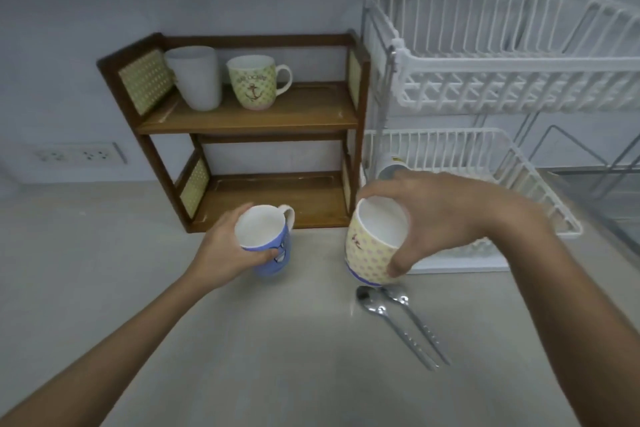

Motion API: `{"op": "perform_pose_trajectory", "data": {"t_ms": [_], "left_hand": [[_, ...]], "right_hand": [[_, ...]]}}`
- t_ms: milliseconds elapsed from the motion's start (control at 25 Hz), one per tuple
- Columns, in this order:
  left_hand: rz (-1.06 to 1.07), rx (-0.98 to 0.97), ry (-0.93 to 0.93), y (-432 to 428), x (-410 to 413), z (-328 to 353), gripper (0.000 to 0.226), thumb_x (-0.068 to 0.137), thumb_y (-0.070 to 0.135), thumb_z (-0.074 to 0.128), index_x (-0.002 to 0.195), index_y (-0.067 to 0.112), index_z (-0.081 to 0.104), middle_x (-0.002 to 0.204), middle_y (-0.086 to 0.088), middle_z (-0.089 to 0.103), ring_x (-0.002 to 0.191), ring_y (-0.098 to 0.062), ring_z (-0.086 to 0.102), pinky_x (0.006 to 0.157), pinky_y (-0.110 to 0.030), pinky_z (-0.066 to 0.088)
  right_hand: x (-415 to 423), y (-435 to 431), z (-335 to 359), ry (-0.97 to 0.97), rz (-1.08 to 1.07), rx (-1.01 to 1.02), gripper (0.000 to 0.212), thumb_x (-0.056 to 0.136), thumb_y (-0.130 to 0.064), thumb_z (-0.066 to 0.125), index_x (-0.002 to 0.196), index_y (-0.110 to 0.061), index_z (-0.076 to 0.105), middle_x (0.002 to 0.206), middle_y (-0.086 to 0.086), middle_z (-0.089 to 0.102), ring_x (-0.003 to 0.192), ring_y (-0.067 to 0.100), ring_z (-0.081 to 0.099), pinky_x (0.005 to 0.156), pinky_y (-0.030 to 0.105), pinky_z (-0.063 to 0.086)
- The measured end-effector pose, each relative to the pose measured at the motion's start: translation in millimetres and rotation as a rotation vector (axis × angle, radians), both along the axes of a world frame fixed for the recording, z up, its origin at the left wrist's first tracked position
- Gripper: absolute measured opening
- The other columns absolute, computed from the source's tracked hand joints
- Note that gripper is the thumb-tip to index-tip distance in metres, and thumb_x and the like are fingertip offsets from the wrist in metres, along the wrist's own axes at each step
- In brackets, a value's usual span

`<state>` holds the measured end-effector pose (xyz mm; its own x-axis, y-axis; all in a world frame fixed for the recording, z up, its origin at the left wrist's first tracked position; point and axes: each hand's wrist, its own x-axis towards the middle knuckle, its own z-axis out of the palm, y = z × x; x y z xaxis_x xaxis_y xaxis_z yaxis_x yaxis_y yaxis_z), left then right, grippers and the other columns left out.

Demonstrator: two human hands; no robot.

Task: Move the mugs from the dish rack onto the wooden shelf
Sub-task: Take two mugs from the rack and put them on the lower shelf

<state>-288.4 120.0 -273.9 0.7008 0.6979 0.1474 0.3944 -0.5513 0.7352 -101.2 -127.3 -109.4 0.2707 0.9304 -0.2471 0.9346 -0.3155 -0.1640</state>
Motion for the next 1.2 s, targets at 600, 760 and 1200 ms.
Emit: {"op": "perform_pose_trajectory", "data": {"t_ms": [600,760,1200], "left_hand": [[0.228,-0.086,-0.079,162,62,-19,0.078,0.049,0.029,0.092,0.117,0.011,0.057,0.117,-0.010,0.064,0.104,-0.025,0.059,0.077,-0.029,0.048],[0.284,-0.094,-0.034,182,74,-33,0.085,0.048,0.034,0.092,0.121,0.010,0.057,0.121,-0.011,0.063,0.111,-0.028,0.059,0.086,-0.036,0.053],[0.273,-0.128,0.005,197,78,-68,0.096,0.053,0.035,0.091,0.133,0.012,0.043,0.130,-0.010,0.052,0.123,-0.027,0.048,0.100,-0.040,0.046]], "right_hand": [[26,271,-102,0.061,-0.246,-0.116,0.093,0.053,-0.047,0.082,0.133,-0.028,0.039,0.130,0.009,0.050,0.109,0.029,0.054,0.069,0.033,0.053],[31,297,-133,0.010,-0.351,-0.084,0.094,0.056,-0.045,0.082,0.136,-0.027,0.037,0.133,0.011,0.048,0.116,0.032,0.050,0.086,0.040,0.050],[29,327,-171,0.020,-0.437,-0.044,0.098,0.056,-0.041,0.083,0.140,-0.035,0.033,0.137,0.014,0.035,0.117,0.038,0.049,0.089,0.042,0.052]]}}
